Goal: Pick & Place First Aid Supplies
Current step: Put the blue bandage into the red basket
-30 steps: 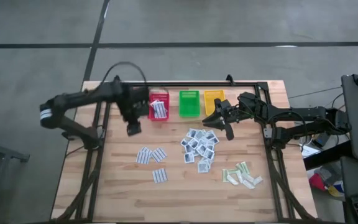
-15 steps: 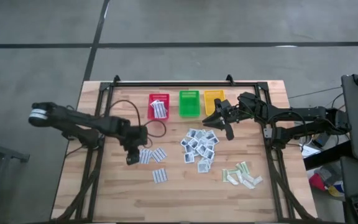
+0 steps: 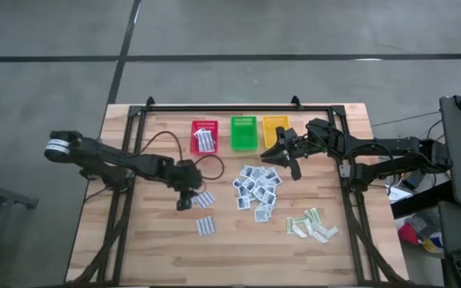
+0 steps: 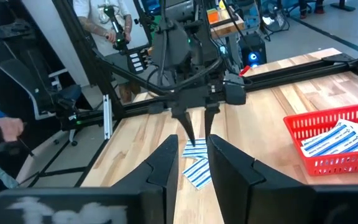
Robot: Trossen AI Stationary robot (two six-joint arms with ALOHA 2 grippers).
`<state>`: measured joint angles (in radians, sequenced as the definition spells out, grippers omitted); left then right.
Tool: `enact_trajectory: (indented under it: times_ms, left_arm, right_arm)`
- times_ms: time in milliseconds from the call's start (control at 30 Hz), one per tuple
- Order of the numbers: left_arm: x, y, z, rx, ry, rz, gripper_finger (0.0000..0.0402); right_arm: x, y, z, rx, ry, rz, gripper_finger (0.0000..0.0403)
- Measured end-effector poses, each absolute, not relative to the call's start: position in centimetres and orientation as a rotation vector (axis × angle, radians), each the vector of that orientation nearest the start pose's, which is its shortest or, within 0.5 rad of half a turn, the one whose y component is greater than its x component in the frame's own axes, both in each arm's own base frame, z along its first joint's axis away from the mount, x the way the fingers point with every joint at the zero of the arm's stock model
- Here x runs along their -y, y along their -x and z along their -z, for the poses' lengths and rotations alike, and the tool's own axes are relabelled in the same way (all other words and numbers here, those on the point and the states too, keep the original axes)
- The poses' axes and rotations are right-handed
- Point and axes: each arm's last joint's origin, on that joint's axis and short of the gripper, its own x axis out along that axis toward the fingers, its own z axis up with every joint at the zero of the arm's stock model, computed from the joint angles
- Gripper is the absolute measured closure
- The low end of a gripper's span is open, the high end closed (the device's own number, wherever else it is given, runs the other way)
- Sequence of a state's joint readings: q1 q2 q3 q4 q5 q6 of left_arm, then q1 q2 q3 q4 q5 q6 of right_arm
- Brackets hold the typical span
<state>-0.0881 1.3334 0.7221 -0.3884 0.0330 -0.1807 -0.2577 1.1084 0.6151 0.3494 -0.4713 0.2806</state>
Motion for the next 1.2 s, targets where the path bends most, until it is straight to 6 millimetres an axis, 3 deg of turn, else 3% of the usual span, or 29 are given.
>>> enact_trajectory:
  times_ms: [200,400,700,1033,1200]
  left_arm:
    - [2.4,-28.5,-17.3,-1.148,0.16,-0.022,0.0289]
    - [2.2,-30.4,-14.9,-1.345,0.137,-0.083,0.0289]
    - [2.1,-31.0,-14.7,-1.328,0.112,-0.099,0.0295]
    - [2.2,-31.1,-14.6,-1.31,0.112,-0.052,0.0392]
    - [1.9,-31.1,-15.5,-1.28,0.071,-0.048,0.0399]
  right_arm:
    - [4.8,-23.4,-26.3,-0.164,-0.33,-0.193,0.032]
    - [4.8,-23.4,-26.3,-0.164,-0.331,-0.193,0.0332]
    - [4.8,-23.4,-26.3,-0.164,-0.33,-0.193,0.0328]
    - [4.8,-23.4,-26.3,-0.164,-0.331,-0.193,0.0316]
    - [4.8,-23.4,-26.3,-0.164,-0.331,-0.193,0.0323]
